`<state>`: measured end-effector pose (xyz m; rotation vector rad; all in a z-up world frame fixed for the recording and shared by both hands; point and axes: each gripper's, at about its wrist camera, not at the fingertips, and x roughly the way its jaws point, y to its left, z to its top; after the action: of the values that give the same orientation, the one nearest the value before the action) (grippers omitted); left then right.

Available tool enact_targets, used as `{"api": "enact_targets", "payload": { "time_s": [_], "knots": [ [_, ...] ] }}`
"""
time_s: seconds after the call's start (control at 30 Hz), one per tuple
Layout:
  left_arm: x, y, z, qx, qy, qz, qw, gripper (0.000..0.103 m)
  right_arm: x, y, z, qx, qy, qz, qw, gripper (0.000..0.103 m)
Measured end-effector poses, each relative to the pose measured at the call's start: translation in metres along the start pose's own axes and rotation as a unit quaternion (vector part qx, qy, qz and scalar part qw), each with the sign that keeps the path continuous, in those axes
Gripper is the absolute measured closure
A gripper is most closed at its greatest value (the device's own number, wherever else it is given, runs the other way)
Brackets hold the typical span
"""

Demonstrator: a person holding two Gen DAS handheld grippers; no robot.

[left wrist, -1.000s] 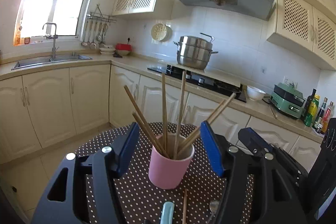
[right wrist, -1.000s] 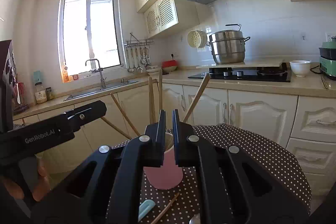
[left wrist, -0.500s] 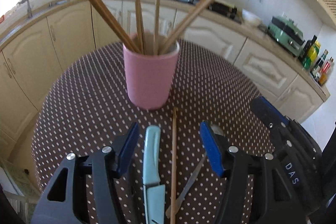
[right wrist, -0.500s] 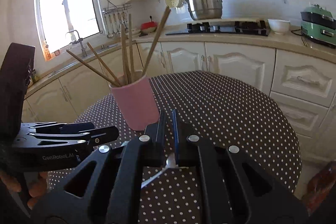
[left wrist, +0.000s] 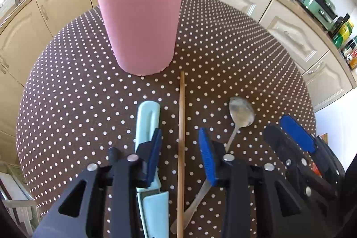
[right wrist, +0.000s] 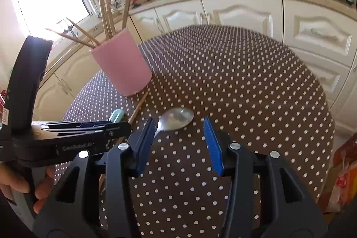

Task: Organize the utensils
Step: 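Move both open tools down toward the last chopstick, knife and spoon, then close the left gripper on the wooden chopstick while the right gripper closes on the metal spoon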

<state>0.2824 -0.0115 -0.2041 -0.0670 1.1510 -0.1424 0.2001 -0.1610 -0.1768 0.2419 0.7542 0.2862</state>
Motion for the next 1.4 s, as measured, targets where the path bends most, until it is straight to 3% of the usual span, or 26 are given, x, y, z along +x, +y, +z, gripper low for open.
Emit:
{"api": "enact_targets", "payload": {
  "time_s": [0.13, 0.17, 0.4, 0.53, 0.7, 0.8, 0.97, 1.4],
  "knots": [
    [0.01, 0.0, 0.001, 0.003, -0.003, 0.011, 0.9999, 0.096, 0.011, 0.001, -0.001, 0.0, 0.02, 0.003, 1.0, 0.058],
    [0.011, 0.001, 0.0, -0.001, -0.005, 0.004, 1.0, 0.098, 0.013, 0.002, -0.001, -0.001, 0.023, 0.003, 1.0, 0.058],
    [0.003, 0.011, -0.007, -0.03, -0.04, -0.011, 0.9987, 0.098, 0.039, 0.015, 0.002, 0.004, 0.065, 0.01, 0.998, 0.058],
    [-0.003, 0.018, -0.009, -0.032, -0.053, -0.015, 0.998, 0.098, 0.052, 0.029, 0.007, -0.012, 0.079, -0.009, 0.997, 0.058],
    [-0.014, 0.027, -0.014, -0.038, -0.054, -0.021, 0.9976, 0.098, 0.074, 0.055, 0.014, -0.081, 0.097, -0.048, 0.991, 0.058],
    [-0.013, 0.03, -0.012, -0.042, -0.054, -0.026, 0.9973, 0.098, 0.084, 0.06, 0.02, -0.12, 0.106, -0.046, 0.986, 0.059],
    [-0.012, 0.033, -0.007, -0.043, -0.052, -0.031, 0.9973, 0.098, 0.096, 0.056, 0.034, -0.137, 0.138, -0.036, 0.98, 0.078],
    [-0.01, 0.019, 0.004, -0.041, -0.059, -0.041, 0.9966, 0.098, 0.1, 0.039, 0.046, -0.112, 0.17, 0.011, 0.979, 0.093]
  ]
}}
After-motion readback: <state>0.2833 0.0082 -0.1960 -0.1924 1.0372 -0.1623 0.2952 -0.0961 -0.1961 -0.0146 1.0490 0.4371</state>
